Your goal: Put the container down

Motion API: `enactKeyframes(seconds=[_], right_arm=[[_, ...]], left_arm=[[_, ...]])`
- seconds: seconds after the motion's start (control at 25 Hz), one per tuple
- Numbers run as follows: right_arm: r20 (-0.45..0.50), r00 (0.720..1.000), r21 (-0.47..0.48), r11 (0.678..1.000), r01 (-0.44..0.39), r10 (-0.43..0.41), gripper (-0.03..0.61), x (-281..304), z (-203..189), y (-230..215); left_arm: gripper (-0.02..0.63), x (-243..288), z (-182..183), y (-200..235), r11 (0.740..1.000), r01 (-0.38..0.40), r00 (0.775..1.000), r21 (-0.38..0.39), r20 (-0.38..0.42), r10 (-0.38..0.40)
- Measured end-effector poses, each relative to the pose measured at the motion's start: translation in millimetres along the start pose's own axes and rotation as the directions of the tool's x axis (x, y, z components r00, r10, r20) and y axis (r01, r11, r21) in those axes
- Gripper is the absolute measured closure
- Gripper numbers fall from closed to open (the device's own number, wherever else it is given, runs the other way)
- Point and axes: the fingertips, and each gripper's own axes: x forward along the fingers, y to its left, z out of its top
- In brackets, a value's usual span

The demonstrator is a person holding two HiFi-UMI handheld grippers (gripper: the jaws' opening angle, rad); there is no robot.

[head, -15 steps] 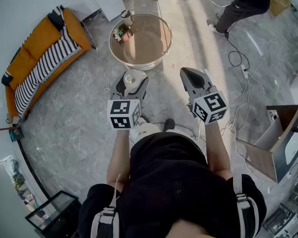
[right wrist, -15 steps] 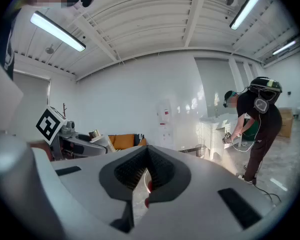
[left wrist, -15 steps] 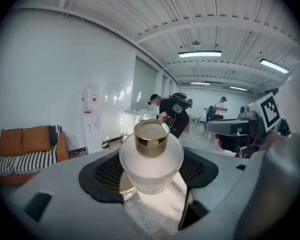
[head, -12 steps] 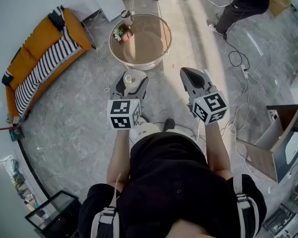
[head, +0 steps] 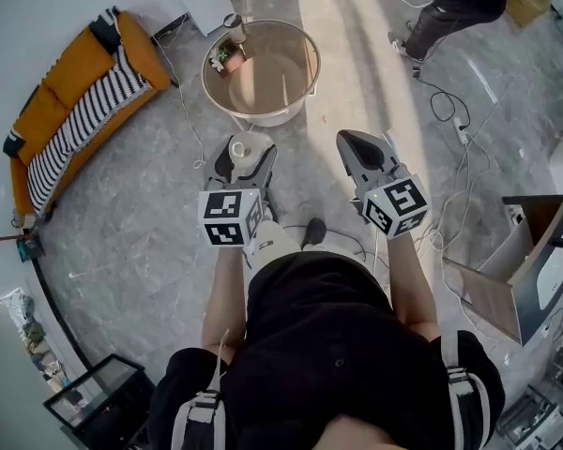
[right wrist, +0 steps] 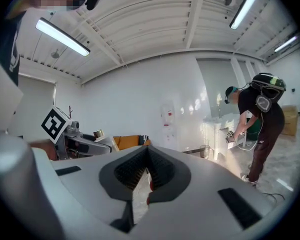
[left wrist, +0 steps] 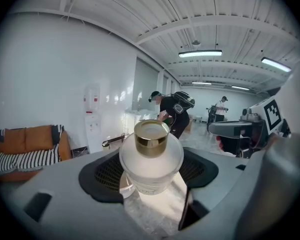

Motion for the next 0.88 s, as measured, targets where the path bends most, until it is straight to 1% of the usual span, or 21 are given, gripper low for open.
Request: enactKeyframes(seconds=[0.12, 0.28, 0.44, 0.6, 0.88], right_arm=[[0.037, 0.998, 0.031, 0.998, -0.052, 0.051, 0.575, -0.6, 0.0, 3.9], [0.053, 0.997, 0.007, 0.999, -0.052, 0.051, 0.575, 7.3, 1.6, 1.6], [0.061, 0.997, 0.017, 0.999, -0.050, 0.049, 0.575, 21.5, 3.8, -9.0], [0.061, 0.997, 0.026, 0.999, -0.039, 0.037, 0.575, 40.7, 11.2, -31.0], [0.062, 0.998, 0.019, 0.999, -0.031, 0.030, 0.575, 95.9, 40.0, -68.5]], left_arm=[[0.270, 2.2, -6.2, -3.0, 1.000, 0.005, 1.000, 0.005, -0.017, -0.004], [0.270, 9.2, -7.7, 1.4, 1.000, 0.007, 1.000, 0.010, -0.024, -0.006], [0.270, 26.2, -3.9, 13.9, 1.000, 0.009, 1.000, 0.010, -0.028, -0.009], [0.270, 52.6, 8.5, 30.5, 1.000, 0.003, 1.000, 0.015, -0.021, -0.003], [0.270, 105.0, 39.3, 72.3, 0.999, -0.010, 1.000, 0.032, 0.000, 0.010]])
